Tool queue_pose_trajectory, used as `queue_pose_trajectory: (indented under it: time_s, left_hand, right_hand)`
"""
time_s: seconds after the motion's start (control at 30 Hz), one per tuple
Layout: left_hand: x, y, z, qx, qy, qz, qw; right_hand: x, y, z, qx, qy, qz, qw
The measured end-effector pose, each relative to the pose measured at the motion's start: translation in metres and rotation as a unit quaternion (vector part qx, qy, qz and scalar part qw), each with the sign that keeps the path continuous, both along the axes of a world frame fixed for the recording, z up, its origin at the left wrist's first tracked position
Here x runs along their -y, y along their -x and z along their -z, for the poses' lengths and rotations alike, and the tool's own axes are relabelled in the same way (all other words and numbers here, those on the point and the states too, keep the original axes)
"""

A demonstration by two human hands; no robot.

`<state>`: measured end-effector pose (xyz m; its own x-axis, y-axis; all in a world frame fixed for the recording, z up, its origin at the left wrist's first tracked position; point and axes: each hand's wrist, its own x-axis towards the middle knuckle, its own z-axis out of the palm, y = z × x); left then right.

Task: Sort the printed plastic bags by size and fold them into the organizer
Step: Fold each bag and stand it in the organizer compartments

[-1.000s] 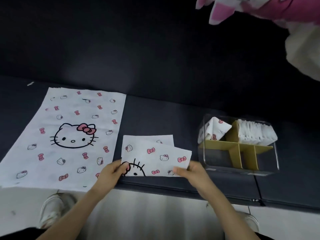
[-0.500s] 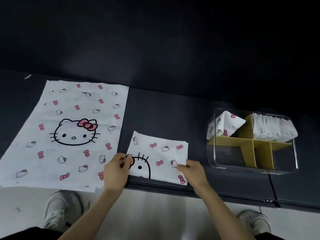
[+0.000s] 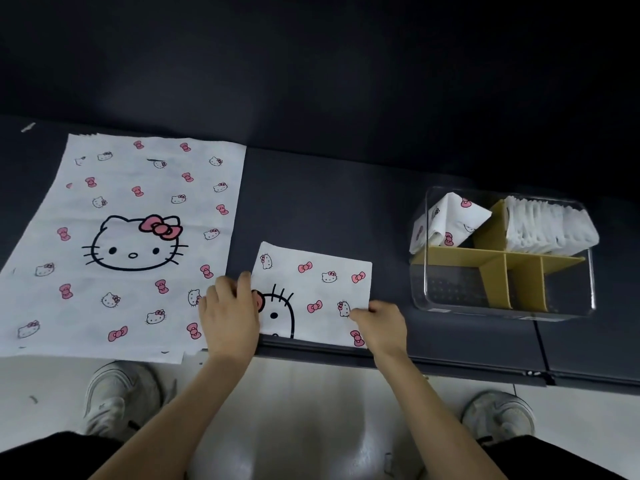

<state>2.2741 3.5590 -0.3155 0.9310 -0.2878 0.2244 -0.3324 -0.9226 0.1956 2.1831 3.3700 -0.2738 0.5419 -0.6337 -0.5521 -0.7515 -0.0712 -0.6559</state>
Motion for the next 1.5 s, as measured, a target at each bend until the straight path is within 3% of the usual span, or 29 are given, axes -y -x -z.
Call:
queue_pose_trajectory:
  time_s: [0.1, 0.2, 0.33, 0.6, 0.67, 0.73, 0.8, 0.9, 0.97, 1.17, 1.3, 1.5]
  left_hand:
    - [0.000, -0.008, 0.005, 0.052, -0.052, 0.151, 0.986]
    - [-0.003, -0.018, 0.014, 0.013, -0.110, 0.264, 0.958]
    - [-0.020, -0.026, 0.017, -0.082, -0.096, 0.305, 0.944]
    - [-0.027, -0.019, 0.016, -0.086, -0.140, 0.317, 0.934]
    - [-0.028, -0.019, 0.015, -0.087, -0.148, 0.317, 0.933]
    - [-0.027, -0.020, 0.014, -0.085, -0.153, 0.318, 0.932]
    - [-0.027, -0.019, 0.014, -0.087, -0.154, 0.314, 0.933]
    - [-0.027, -0.019, 0.014, -0.093, -0.149, 0.312, 0.934]
    - [-0.027, -0.019, 0.015, -0.093, -0.146, 0.313, 0.934]
    - [-0.029, -0.018, 0.014, -0.095, -0.137, 0.313, 0.935]
    - [-0.028, -0.019, 0.014, -0.091, -0.132, 0.316, 0.935]
    - [-0.028, -0.021, 0.011, -0.086, -0.140, 0.331, 0.929]
  right_hand:
    - [0.001, -0.001, -0.002, -0.008, 0.002, -0.004, 1.000]
    - [0.001, -0.001, -0.004, -0.018, -0.004, -0.007, 1.000]
    - [0.000, -0.002, -0.006, -0.007, -0.005, -0.009, 1.000]
    - [-0.003, -0.002, -0.007, 0.001, 0.009, -0.014, 1.000]
    - [-0.008, -0.002, -0.007, -0.016, 0.151, -0.059, 0.987]
    - [-0.019, -0.001, 0.003, -0.004, 0.396, -0.120, 0.910]
    - [-0.037, -0.006, 0.013, 0.022, 0.465, -0.203, 0.861]
    - [-0.057, -0.007, 0.035, 0.021, 0.421, -0.343, 0.840]
    - [-0.052, -0.001, 0.048, 0.007, 0.411, -0.382, 0.828]
    - [-0.007, 0.036, 0.049, 0.017, 0.438, -0.367, 0.820]
    - [0.014, -0.011, 0.029, 0.056, 0.453, -0.307, 0.835]
    - [0.043, -0.078, -0.009, -0.089, 0.304, -0.415, 0.853]
